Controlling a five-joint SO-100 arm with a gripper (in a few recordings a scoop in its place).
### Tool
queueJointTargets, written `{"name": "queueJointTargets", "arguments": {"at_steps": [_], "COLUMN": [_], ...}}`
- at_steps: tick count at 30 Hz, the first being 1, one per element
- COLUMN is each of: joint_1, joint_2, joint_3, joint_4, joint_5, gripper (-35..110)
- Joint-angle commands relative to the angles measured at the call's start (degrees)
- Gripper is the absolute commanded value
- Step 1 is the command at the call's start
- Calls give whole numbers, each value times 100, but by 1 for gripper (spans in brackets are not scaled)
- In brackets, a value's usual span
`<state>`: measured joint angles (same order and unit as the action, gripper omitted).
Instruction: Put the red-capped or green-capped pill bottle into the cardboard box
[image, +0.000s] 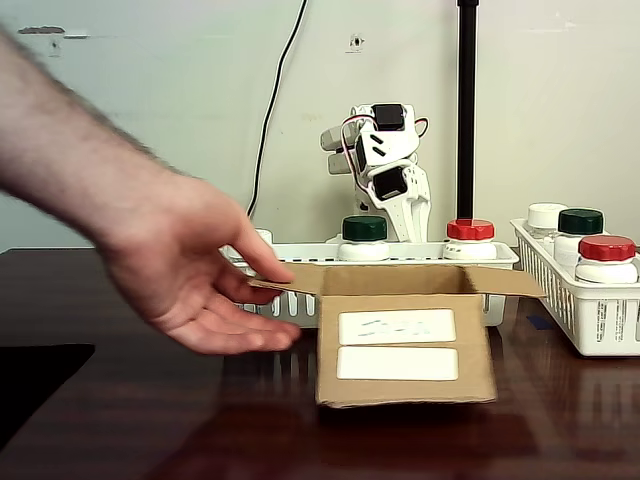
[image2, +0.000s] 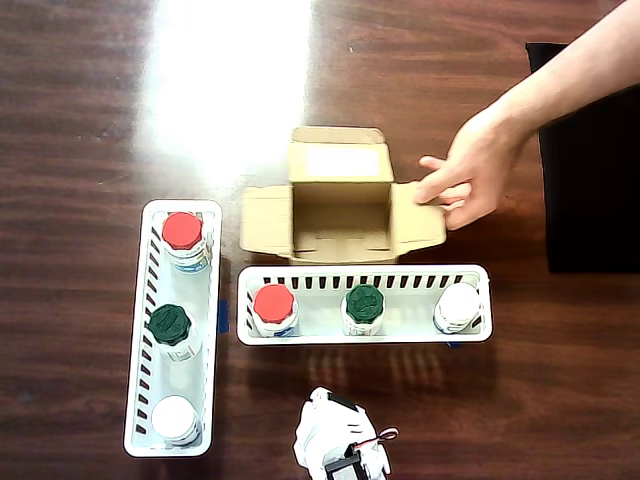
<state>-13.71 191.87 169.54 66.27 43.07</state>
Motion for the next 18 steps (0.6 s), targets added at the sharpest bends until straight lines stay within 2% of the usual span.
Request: {"name": "queueJointTargets", "arguments": {"at_steps": [1, 12, 18], "joint_1": [1802, 1793, 1767], "joint_2": [510, 510, 510], "joint_3": [9, 9, 9], "joint_4": [-1925, -1652, -1828], "joint_5": [6223, 6337, 6223], "gripper": [2, 2, 2]}}
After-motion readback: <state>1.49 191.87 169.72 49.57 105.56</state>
